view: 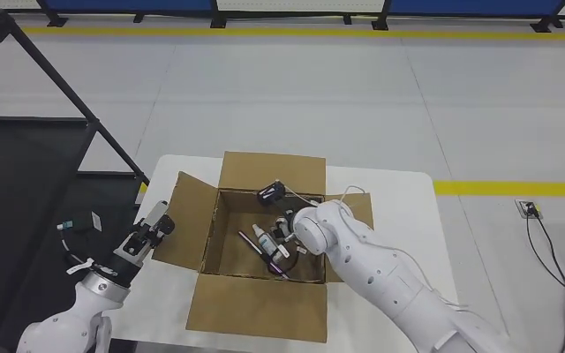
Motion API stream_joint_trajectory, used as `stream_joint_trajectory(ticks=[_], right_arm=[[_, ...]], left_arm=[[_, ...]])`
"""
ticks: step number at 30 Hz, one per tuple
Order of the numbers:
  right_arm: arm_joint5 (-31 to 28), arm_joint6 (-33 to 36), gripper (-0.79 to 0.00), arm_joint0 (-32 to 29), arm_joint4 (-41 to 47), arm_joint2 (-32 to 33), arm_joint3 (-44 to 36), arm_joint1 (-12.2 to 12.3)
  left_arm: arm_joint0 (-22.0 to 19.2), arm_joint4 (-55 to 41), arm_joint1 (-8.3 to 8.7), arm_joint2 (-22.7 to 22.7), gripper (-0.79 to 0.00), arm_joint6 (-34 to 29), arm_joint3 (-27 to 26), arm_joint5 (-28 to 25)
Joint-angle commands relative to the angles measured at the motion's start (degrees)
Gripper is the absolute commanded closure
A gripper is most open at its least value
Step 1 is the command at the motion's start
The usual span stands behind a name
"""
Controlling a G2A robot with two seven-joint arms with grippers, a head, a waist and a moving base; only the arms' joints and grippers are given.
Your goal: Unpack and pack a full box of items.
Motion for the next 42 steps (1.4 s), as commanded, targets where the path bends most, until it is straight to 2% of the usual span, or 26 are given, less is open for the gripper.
stream_joint_trajectory(ticks=[1, 4, 7, 10, 16, 22, 27, 31, 34, 42], right_arm=[[-0.2, -0.2, -0.117, -1.2, -1.1, 1.6, -3.3, 0.7], [0.4, 1.7, -0.132, -3.6, -3.6, 4.3, -9.2, 2.2], [0.2, 3.6, -0.111, -7.3, -6.3, 8.1, -17.7, 4.0], [-0.1, 5.0, -0.003, -12.3, -9.5, 12.9, -27.6, 5.9], [3.2, 9.2, 0.000, -23.0, -18.2, 23.4, -45.1, 9.0], [9.2, 10.6, 0.000, -31.2, -26.2, 33.6, -55.7, 10.6], [12.7, 12.7, 0.000, -34.1, -30.1, 39.3, -56.0, 11.1], [13.5, 14.1, 0.000, -33.6, -31.0, 43.3, -51.0, 11.3], [9.9, 12.6, 0.000, -32.7, -24.9, 46.1, -46.6, 11.4], [5.4, 10.6, 0.000, -28.8, -22.0, 50.2, -31.0, 12.0]], left_arm=[[0.0, 0.0, 0.00, 0.0, -0.785, 0.0, 0.0, 0.0], [0.0, 0.0, 0.00, 0.0, -0.785, 0.0, 0.0, 0.0], [0.0, 0.0, 0.00, 0.0, -0.785, 0.0, 0.0, 0.0], [0.0, 0.0, 0.00, 0.0, -0.785, 0.0, 0.0, 0.0], [0.0, 0.0, 0.00, 0.0, -0.785, 0.0, 0.0, 0.0], [0.0, 0.0, 0.00, 0.0, -0.785, 0.0, 0.0, 0.0], [0.0, 0.0, 0.00, 0.0, -0.785, 0.0, 0.0, 0.0], [0.0, 0.0, 0.00, 0.0, -0.785, 0.0, 0.0, 0.0], [0.0, 0.0, 0.00, 0.0, -0.785, 0.0, 0.0, 0.0], [0.0, 0.0, 0.00, 0.0, -0.785, 0.0, 0.0, 0.0]])
